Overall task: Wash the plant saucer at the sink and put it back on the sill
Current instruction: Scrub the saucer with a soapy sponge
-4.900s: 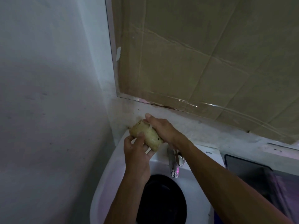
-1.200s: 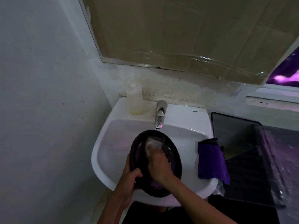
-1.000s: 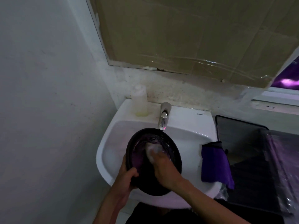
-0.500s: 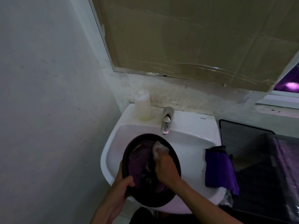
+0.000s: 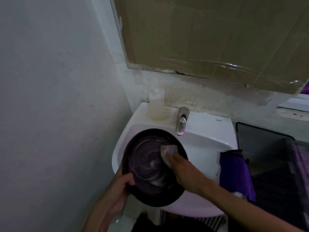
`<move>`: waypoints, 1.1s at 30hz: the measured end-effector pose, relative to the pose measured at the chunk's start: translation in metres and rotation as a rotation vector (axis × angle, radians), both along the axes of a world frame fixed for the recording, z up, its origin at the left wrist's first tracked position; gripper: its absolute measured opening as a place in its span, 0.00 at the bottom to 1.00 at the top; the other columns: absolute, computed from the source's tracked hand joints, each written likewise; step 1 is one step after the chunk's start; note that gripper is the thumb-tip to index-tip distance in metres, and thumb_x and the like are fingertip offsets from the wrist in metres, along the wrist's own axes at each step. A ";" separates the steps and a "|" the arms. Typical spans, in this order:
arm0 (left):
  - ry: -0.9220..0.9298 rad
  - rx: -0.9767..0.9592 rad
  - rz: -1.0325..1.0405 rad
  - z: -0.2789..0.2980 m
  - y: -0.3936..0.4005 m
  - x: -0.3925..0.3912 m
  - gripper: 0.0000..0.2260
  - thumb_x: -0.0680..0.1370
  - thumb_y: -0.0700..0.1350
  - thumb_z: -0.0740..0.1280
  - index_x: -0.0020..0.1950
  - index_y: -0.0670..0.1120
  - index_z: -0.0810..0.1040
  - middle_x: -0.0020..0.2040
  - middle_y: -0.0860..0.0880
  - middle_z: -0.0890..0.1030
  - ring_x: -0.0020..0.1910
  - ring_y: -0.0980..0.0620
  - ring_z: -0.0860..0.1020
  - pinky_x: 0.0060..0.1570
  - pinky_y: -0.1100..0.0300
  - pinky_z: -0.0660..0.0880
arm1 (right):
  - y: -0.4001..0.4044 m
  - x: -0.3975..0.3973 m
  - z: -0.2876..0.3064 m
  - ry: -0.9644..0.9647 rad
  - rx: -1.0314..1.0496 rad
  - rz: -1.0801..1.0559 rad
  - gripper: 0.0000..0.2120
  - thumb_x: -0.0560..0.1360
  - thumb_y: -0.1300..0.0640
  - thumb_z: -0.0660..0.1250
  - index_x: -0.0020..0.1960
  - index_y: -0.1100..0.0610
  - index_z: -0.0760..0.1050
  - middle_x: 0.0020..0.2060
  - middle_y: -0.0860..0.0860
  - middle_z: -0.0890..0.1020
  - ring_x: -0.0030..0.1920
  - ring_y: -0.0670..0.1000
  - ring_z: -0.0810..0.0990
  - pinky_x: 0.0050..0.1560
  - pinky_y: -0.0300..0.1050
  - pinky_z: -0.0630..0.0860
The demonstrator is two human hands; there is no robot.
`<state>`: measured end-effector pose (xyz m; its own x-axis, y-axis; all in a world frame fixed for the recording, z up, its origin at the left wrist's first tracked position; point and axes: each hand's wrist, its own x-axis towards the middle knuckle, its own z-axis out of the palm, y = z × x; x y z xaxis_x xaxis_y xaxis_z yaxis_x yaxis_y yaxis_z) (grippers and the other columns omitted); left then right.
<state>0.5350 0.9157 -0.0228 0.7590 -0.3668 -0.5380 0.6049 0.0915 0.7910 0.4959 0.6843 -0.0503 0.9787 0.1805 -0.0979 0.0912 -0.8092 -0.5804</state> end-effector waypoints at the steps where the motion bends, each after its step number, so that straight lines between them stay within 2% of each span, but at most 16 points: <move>1: -0.012 0.010 -0.028 0.001 -0.002 -0.002 0.22 0.60 0.30 0.59 0.52 0.44 0.77 0.31 0.53 0.79 0.27 0.59 0.73 0.26 0.68 0.71 | 0.002 0.011 0.003 -0.015 0.014 -0.093 0.30 0.74 0.69 0.55 0.76 0.63 0.55 0.72 0.63 0.64 0.70 0.63 0.67 0.70 0.49 0.62; 3: -0.047 0.033 -0.074 0.001 -0.008 -0.003 0.31 0.56 0.33 0.60 0.59 0.46 0.77 0.33 0.53 0.79 0.28 0.59 0.73 0.26 0.66 0.70 | 0.019 0.029 0.011 -0.066 0.077 -0.207 0.28 0.73 0.72 0.56 0.73 0.66 0.60 0.70 0.64 0.67 0.70 0.63 0.67 0.69 0.48 0.62; 5: -0.075 0.044 -0.075 0.000 -0.012 0.000 0.33 0.56 0.33 0.60 0.60 0.47 0.77 0.33 0.53 0.79 0.28 0.59 0.73 0.26 0.66 0.70 | 0.046 0.033 0.017 -0.130 0.097 -0.085 0.29 0.74 0.71 0.57 0.74 0.64 0.59 0.72 0.64 0.65 0.74 0.61 0.62 0.74 0.45 0.58; 8: -0.041 -0.007 -0.007 0.003 -0.010 0.007 0.29 0.55 0.33 0.59 0.53 0.47 0.81 0.36 0.50 0.84 0.30 0.57 0.79 0.26 0.65 0.74 | 0.058 0.015 0.019 -0.164 0.093 0.252 0.27 0.78 0.65 0.58 0.76 0.56 0.59 0.67 0.61 0.70 0.67 0.61 0.69 0.69 0.49 0.66; 10: -0.033 -0.031 0.024 0.003 -0.004 0.010 0.25 0.55 0.33 0.59 0.48 0.43 0.81 0.34 0.49 0.83 0.29 0.57 0.78 0.26 0.66 0.73 | 0.036 0.013 0.022 -0.143 0.019 0.280 0.29 0.77 0.66 0.58 0.76 0.54 0.59 0.67 0.60 0.69 0.66 0.61 0.70 0.68 0.51 0.67; 14: -0.082 -0.030 -0.040 0.005 -0.003 0.012 0.24 0.56 0.33 0.60 0.48 0.47 0.82 0.32 0.54 0.80 0.28 0.59 0.74 0.26 0.67 0.71 | 0.004 0.037 0.023 -0.164 0.016 -0.122 0.28 0.76 0.71 0.54 0.76 0.61 0.58 0.72 0.61 0.65 0.71 0.61 0.66 0.71 0.50 0.62; 17: -0.116 -0.001 -0.097 0.005 -0.015 0.009 0.30 0.56 0.35 0.62 0.54 0.56 0.81 0.35 0.54 0.80 0.30 0.60 0.74 0.27 0.65 0.70 | 0.034 0.055 0.042 -0.170 0.277 -0.397 0.19 0.79 0.70 0.55 0.69 0.68 0.67 0.66 0.65 0.72 0.68 0.58 0.70 0.71 0.41 0.61; 19: -0.133 0.029 -0.110 0.004 -0.024 0.007 0.35 0.56 0.37 0.64 0.61 0.58 0.78 0.39 0.52 0.82 0.35 0.57 0.75 0.30 0.63 0.71 | 0.063 0.054 0.052 -0.252 0.408 -0.349 0.15 0.77 0.72 0.55 0.61 0.72 0.72 0.60 0.68 0.76 0.63 0.52 0.72 0.66 0.25 0.57; 20: -0.134 0.033 -0.091 0.004 -0.026 0.006 0.35 0.57 0.37 0.63 0.62 0.59 0.77 0.41 0.50 0.82 0.38 0.55 0.75 0.32 0.61 0.72 | 0.073 0.052 0.054 -0.278 0.437 -0.277 0.16 0.77 0.71 0.55 0.62 0.71 0.72 0.60 0.64 0.77 0.63 0.49 0.71 0.66 0.23 0.56; 22: -0.153 0.044 -0.037 0.005 -0.026 0.007 0.36 0.59 0.36 0.62 0.64 0.61 0.75 0.45 0.48 0.83 0.42 0.51 0.75 0.36 0.58 0.72 | 0.073 0.050 0.053 -0.330 0.491 -0.272 0.18 0.79 0.67 0.54 0.68 0.65 0.69 0.63 0.53 0.74 0.66 0.44 0.69 0.69 0.30 0.58; 23: -0.179 0.052 -0.027 0.007 -0.025 0.006 0.37 0.60 0.35 0.62 0.65 0.64 0.74 0.46 0.48 0.83 0.42 0.51 0.74 0.37 0.58 0.72 | 0.067 0.052 0.049 -0.309 0.538 -0.392 0.17 0.81 0.64 0.53 0.67 0.62 0.71 0.60 0.50 0.75 0.62 0.44 0.72 0.68 0.37 0.64; 25: -0.257 0.076 -0.048 0.010 -0.027 0.002 0.39 0.60 0.36 0.63 0.63 0.71 0.71 0.50 0.52 0.83 0.41 0.55 0.76 0.37 0.60 0.74 | 0.052 0.058 0.048 -0.173 0.763 -0.678 0.11 0.83 0.59 0.53 0.52 0.59 0.74 0.39 0.49 0.77 0.40 0.47 0.76 0.45 0.47 0.73; 27: -0.310 0.108 -0.083 0.013 -0.035 -0.004 0.39 0.62 0.37 0.64 0.62 0.76 0.68 0.58 0.56 0.82 0.45 0.62 0.79 0.47 0.62 0.80 | 0.043 0.068 0.054 -0.103 0.970 -0.897 0.12 0.83 0.58 0.52 0.41 0.58 0.64 0.29 0.52 0.67 0.30 0.49 0.66 0.34 0.46 0.65; 30: -0.334 0.136 -0.082 0.017 -0.048 -0.013 0.38 0.67 0.37 0.65 0.66 0.73 0.62 0.69 0.52 0.76 0.62 0.55 0.77 0.64 0.46 0.72 | 0.062 0.072 0.064 -0.080 0.948 -0.794 0.15 0.83 0.53 0.52 0.42 0.57 0.70 0.32 0.50 0.74 0.33 0.49 0.73 0.38 0.44 0.71; 32: -0.252 0.123 0.003 0.014 -0.045 -0.010 0.38 0.73 0.31 0.63 0.71 0.67 0.62 0.70 0.47 0.75 0.67 0.43 0.74 0.60 0.41 0.76 | 0.080 0.058 0.067 -0.111 0.822 -0.458 0.16 0.82 0.50 0.52 0.54 0.55 0.76 0.46 0.48 0.83 0.48 0.45 0.80 0.52 0.44 0.76; 33: -0.229 0.090 0.024 0.014 -0.042 -0.006 0.38 0.74 0.29 0.62 0.72 0.66 0.64 0.68 0.49 0.77 0.65 0.45 0.77 0.52 0.47 0.81 | 0.083 0.048 0.066 -0.151 0.716 -0.283 0.16 0.82 0.53 0.52 0.64 0.56 0.74 0.58 0.50 0.81 0.60 0.45 0.77 0.63 0.43 0.72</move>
